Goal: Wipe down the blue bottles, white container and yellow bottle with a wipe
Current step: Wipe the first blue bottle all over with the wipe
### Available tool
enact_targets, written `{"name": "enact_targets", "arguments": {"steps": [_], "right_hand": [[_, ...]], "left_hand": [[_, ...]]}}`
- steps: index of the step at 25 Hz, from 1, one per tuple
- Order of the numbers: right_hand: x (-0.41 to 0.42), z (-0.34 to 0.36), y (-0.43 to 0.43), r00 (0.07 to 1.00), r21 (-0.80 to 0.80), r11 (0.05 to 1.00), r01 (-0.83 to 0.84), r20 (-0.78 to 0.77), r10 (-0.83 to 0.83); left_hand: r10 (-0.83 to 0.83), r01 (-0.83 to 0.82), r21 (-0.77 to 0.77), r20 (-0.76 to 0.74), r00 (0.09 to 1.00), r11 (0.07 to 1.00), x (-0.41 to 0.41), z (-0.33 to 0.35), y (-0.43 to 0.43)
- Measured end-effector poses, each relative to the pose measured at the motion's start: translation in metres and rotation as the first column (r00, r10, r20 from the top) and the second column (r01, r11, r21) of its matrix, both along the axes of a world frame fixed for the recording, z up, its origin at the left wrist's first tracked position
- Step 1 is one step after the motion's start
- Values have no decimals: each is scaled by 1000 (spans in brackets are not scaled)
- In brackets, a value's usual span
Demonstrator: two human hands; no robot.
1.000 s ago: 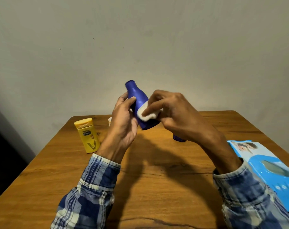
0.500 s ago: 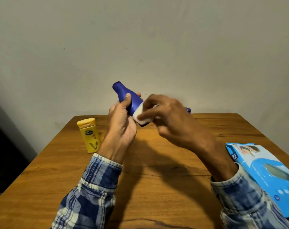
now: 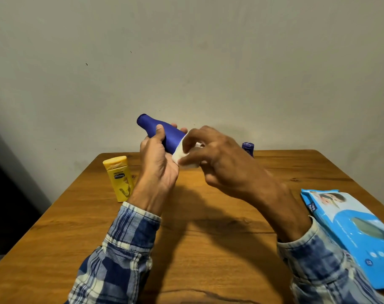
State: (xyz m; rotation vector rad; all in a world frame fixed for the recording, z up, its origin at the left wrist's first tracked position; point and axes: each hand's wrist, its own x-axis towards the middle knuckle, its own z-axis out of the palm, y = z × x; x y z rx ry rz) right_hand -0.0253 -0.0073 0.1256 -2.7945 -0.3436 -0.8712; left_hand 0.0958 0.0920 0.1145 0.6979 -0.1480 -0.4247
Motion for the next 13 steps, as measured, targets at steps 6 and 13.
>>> {"name": "enact_targets", "arguments": {"steps": [6, 13], "right_hand": [[5, -5, -19, 992, 73, 997, 31, 123, -40], [14, -10, -30, 978, 224, 975, 14, 201, -60]], "left_hand": [[-3, 2, -18, -16, 1000, 1000, -4, 0, -2], [-24, 19, -63, -80, 997, 998, -7, 3, -2]]}}
